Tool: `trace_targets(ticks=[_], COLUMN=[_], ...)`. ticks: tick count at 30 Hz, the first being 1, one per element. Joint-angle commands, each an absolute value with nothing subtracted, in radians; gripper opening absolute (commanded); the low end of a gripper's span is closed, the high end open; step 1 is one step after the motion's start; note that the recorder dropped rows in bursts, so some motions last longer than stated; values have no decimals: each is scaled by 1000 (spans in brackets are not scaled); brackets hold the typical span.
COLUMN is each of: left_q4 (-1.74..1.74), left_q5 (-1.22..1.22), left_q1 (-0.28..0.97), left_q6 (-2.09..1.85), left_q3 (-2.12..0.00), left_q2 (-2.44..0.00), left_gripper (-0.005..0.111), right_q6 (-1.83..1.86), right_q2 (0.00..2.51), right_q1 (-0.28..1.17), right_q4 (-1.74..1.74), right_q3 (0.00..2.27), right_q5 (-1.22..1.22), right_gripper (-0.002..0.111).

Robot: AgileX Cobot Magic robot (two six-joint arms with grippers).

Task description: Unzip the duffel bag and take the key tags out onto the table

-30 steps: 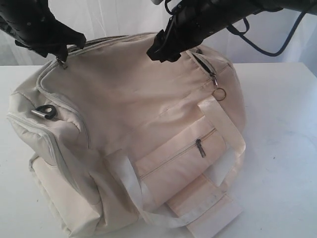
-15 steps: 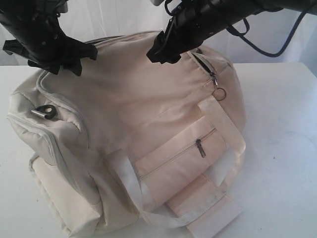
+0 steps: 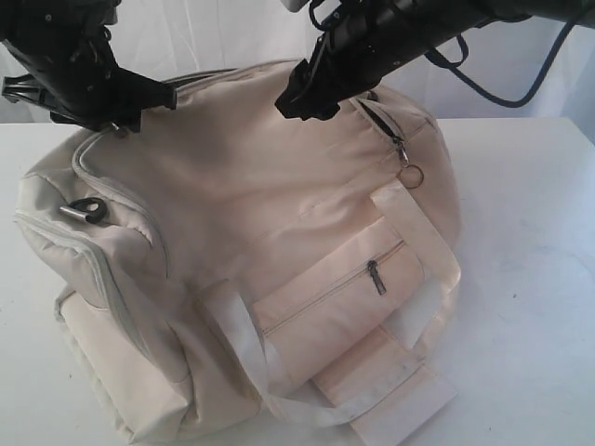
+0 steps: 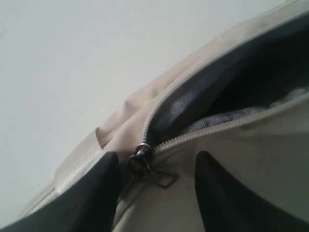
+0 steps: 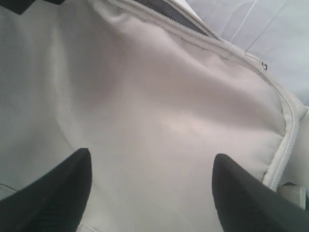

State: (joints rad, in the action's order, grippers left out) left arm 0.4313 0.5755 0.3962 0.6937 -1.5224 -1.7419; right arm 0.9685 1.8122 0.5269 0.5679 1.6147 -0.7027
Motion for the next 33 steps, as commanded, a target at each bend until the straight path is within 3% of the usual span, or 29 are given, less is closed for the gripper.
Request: trace_targets(ticks=[1,19,26,33], left_q4=[436,489,489,489], left_q5=[575,667,667,667], left_q1=[400,400,400,400], left_q6=[716,708,670,596], left_q3=[-1519,-1525,-1525,-1525], left_q2=[-1755,-1755,-1755,-1724], left_gripper=[48,24,0,0], right_q6=[966,966,966,966], right_q2=[1810,1810,1810,1810], right_q1=[527,527,527,527], right_q4=[571,571,571,571], right_q3=[1616,1616,1616,1616], right_q5=[-707,-709,-709,-709], right_gripper=[66,66,66,66])
